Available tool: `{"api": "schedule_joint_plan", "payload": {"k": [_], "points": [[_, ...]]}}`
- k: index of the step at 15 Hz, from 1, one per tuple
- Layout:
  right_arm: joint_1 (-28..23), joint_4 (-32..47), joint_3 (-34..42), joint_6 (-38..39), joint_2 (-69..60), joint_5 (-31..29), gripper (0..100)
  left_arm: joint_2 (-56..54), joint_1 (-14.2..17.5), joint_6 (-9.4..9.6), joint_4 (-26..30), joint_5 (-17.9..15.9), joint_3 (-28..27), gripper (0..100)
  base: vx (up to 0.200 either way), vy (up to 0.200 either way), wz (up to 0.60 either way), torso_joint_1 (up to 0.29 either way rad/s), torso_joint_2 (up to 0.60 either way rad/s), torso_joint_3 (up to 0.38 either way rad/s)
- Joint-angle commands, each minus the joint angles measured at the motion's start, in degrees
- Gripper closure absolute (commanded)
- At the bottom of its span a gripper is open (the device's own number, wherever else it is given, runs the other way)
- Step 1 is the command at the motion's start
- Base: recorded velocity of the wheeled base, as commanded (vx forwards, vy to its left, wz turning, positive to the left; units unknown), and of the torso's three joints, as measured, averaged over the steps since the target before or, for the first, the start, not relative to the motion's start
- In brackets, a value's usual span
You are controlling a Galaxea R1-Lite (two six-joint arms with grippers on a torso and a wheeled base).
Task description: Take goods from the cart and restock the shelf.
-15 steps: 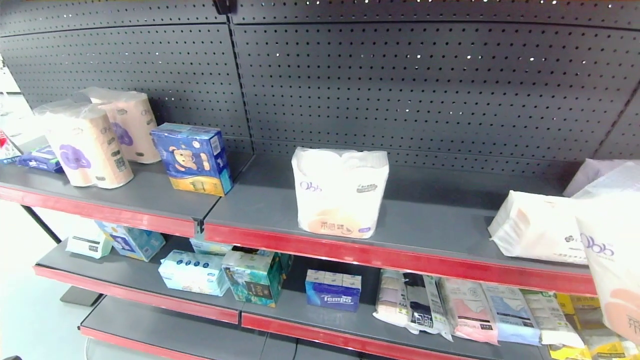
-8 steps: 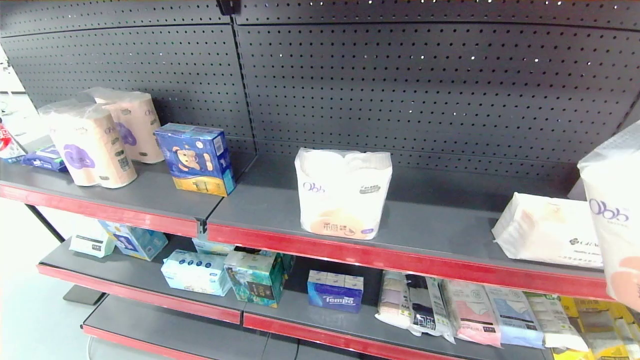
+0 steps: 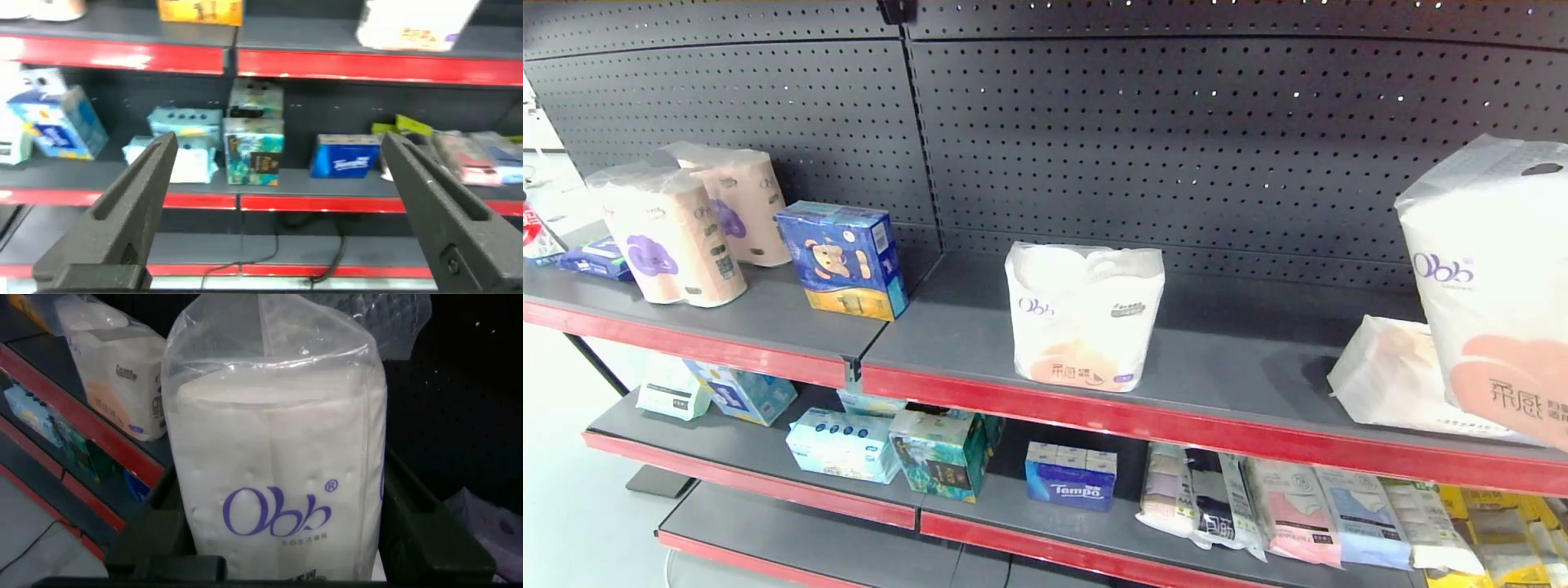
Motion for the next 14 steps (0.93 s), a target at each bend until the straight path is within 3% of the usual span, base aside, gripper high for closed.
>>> {"api": "schedule_joint_plan", "payload": {"k": [1,3,5,6,8,11,14], "points": [[0.1,-0.1,0.2,0.2,0.6,0.0,100,-0.9,-0.3,0.53,-0.2,3.3,3.1,0,0.000,0.000,0.00,0.000,0.00,0.000],[0.1,-0.1,-0.1,0.8,0.8,0.0,100,-1.7,-0.6,0.70,-1.4,5.2,3.7,0,0.000,0.000,0.00,0.000,0.00,0.000],[0.1,-0.1,-0.4,0.9,1.3,0.0,100,-2.3,-0.8,0.70,-2.2,12.2,4.1,0,0.000,0.000,0.00,0.000,0.00,0.000],[0.1,-0.1,-0.4,0.9,1.3,0.0,100,-2.6,-0.9,0.44,-3.4,14.0,4.7,0,0.000,0.000,0.00,0.000,0.00,0.000],[0.1,-0.1,-0.3,1.1,1.3,0.0,100,-2.6,-0.9,1.14,-11.3,13.8,8.4,0,0.000,0.000,0.00,0.000,0.00,0.000],[-0.1,-0.1,-0.6,2.5,1.3,0.0,100,-2.6,-1.0,1.67,-8.9,10.3,8.4,0,0.000,0.000,0.00,0.000,0.00,0.000],[0.0,-0.2,-1.0,2.6,1.8,0.0,100,-2.6,-1.1,1.23,-8.8,9.9,8.4,0,0.000,0.000,0.00,0.000,0.00,0.000]]}}
